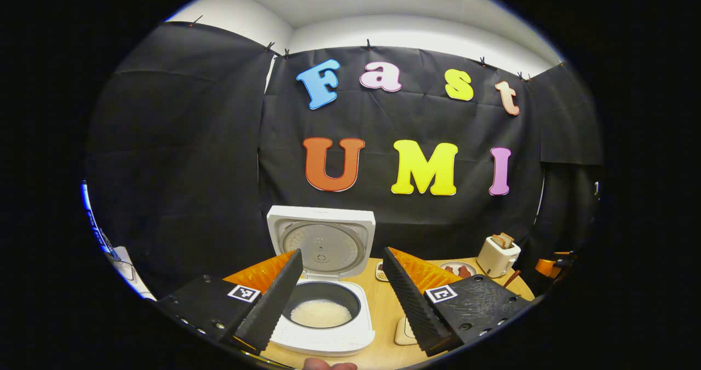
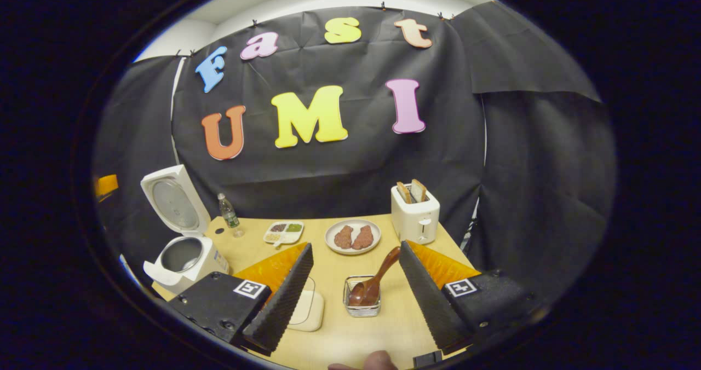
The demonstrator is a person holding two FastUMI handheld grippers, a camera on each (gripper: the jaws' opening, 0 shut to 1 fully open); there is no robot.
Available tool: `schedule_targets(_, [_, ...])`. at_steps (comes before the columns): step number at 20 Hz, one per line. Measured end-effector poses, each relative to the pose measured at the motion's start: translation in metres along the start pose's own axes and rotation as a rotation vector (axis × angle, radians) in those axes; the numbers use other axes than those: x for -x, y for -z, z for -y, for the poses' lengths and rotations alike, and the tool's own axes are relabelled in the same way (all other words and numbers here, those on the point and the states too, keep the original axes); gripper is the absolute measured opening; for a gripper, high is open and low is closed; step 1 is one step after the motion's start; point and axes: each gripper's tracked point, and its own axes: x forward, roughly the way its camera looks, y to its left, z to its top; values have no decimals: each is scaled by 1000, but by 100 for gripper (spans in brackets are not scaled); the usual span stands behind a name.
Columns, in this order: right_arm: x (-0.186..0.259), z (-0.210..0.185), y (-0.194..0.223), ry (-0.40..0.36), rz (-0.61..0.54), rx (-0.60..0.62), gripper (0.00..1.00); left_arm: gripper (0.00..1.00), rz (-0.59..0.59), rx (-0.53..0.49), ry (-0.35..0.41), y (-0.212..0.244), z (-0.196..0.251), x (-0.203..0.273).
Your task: Close the left gripper, press the button to open the rice cooker; take a wooden spoon from the chopstick holder with the right hand, scoop a spoonful of rice and pour it into the rice cooker, then put the wooden spoon back into the chopstick holder.
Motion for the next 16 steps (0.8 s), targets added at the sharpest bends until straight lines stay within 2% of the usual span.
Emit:
schedule_targets(1, [-13, 4, 11, -2, -26, -8, 100, 94, -8, 1, -8, 0, 1, -2])
schedule_targets(2, [-25, 9, 22, -4, -52, -15, 97, 94, -10, 7, -14, -2, 3, -3])
schedule_targets(3, [-36, 14, 30, -1, -68, -15, 100, 94, -11, 15, -23, -4, 4, -4])
schedule_targets(6, [-77, 28, 53, 5, -112, 4, 100, 94, -20, 19, -46, -3, 11, -9])
schedule_targets(12, [-148, 56, 102, -7, -243, -75, 100, 94, -58, 7, -94, 2, 30, -23])
schedule_targets(13, [-157, 58, 109, -12, -268, -86, 99, 94, -68, 11, -103, 4, 32, -24])
schedule_targets(14, [-164, 57, 117, -21, -292, -102, 87, 94, -73, 13, -111, 7, 33, -24])
schedule_targets(15, [-169, 56, 123, -33, -311, -116, 93, 94, -74, 13, -118, 7, 34, -23])
schedule_targets(16, [-177, 54, 128, -45, -326, -133, 86, 94, -76, 10, -122, 7, 34, -22])
